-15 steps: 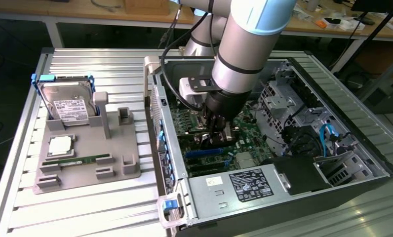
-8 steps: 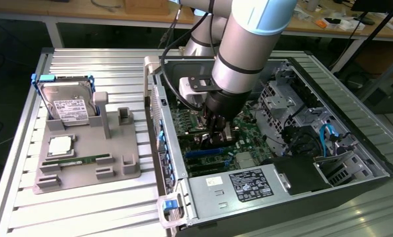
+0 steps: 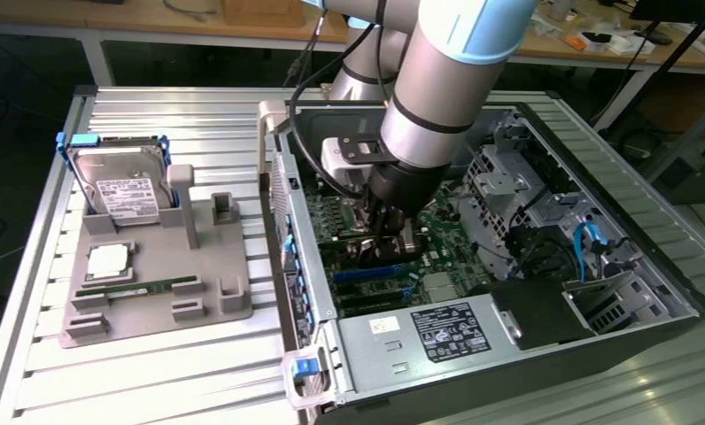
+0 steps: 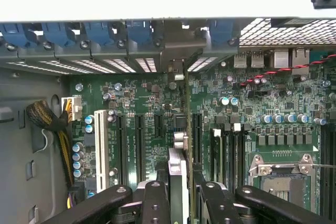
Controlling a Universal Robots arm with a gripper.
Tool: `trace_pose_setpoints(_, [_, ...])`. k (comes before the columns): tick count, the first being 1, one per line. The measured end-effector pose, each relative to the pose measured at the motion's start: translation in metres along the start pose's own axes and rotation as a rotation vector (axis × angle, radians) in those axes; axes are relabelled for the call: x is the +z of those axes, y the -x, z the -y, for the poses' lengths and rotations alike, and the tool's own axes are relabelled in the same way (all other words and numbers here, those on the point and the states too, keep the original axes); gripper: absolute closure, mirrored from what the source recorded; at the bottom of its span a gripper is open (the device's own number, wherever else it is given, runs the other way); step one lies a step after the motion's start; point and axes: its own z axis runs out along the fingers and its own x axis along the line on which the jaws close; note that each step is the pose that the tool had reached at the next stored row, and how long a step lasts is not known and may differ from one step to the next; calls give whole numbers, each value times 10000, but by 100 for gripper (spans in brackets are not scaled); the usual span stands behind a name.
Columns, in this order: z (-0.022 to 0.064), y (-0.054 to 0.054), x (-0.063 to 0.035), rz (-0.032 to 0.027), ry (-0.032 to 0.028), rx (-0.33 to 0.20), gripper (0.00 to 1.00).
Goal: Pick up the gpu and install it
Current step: 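Insert the gpu into the slot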
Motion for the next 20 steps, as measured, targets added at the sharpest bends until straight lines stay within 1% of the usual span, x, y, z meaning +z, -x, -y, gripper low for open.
trace_pose_setpoints(8, [0,-1,1,0,1,0,72])
trace_pose_setpoints(20, [1,-1,35,0,1,1,72])
